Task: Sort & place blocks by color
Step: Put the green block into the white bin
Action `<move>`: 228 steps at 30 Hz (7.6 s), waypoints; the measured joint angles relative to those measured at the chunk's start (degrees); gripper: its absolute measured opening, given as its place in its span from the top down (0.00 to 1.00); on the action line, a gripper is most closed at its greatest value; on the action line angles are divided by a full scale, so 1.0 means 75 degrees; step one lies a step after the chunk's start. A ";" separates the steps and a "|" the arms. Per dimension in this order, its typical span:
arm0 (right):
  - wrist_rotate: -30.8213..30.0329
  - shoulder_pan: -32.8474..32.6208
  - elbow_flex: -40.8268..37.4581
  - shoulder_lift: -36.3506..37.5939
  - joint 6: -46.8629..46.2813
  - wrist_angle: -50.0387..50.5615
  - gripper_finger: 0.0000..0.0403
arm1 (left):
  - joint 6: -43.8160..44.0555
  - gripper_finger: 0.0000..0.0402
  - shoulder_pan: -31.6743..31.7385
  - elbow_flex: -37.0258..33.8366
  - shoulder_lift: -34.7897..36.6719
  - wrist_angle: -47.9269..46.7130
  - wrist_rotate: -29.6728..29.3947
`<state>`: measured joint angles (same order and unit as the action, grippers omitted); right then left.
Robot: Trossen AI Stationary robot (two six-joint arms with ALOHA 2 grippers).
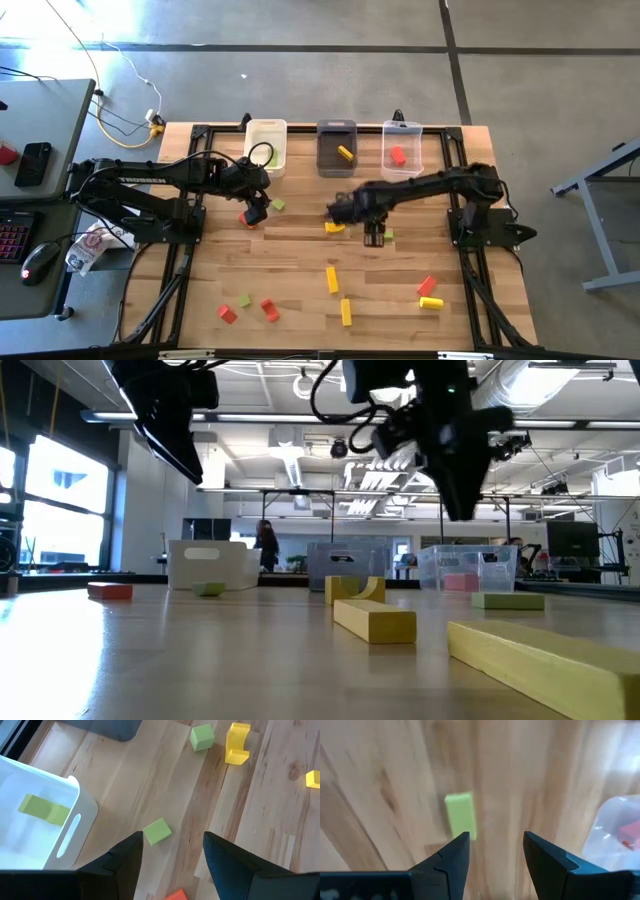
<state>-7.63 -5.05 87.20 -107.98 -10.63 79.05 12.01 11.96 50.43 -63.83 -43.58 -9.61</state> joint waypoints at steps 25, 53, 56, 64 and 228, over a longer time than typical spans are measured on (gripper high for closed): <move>0.0561 -0.0692 -0.2172 0.0055 0.0481 -0.1343 0.57 | 0.0175 0.51 0.0001 0.0003 0.0000 0.0025 -0.0015; 0.1281 0.0124 -0.2509 0.0055 0.0677 -0.2405 0.57 | 0.0111 0.51 0.0001 0.0003 0.0000 0.0020 -0.0026; 0.1281 0.0124 -0.2509 0.0055 0.0598 -0.2416 0.57 | 0.0111 0.51 -0.0001 0.0003 0.0000 0.0019 -0.0026; 0.1387 0.0121 -0.3091 0.0052 0.0396 -0.2745 0.57 | 0.0111 0.51 0.0001 0.0003 0.0000 0.0019 -0.0026; -0.0322 0.0415 -0.3282 0.2693 0.1812 -1.2243 0.49 | -0.3313 0.74 -0.0430 0.0006 -0.0132 0.4873 -0.0400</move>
<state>-10.04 -1.93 62.59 -87.79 2.96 -12.77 -12.84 8.73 50.48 -64.83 -7.03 -12.60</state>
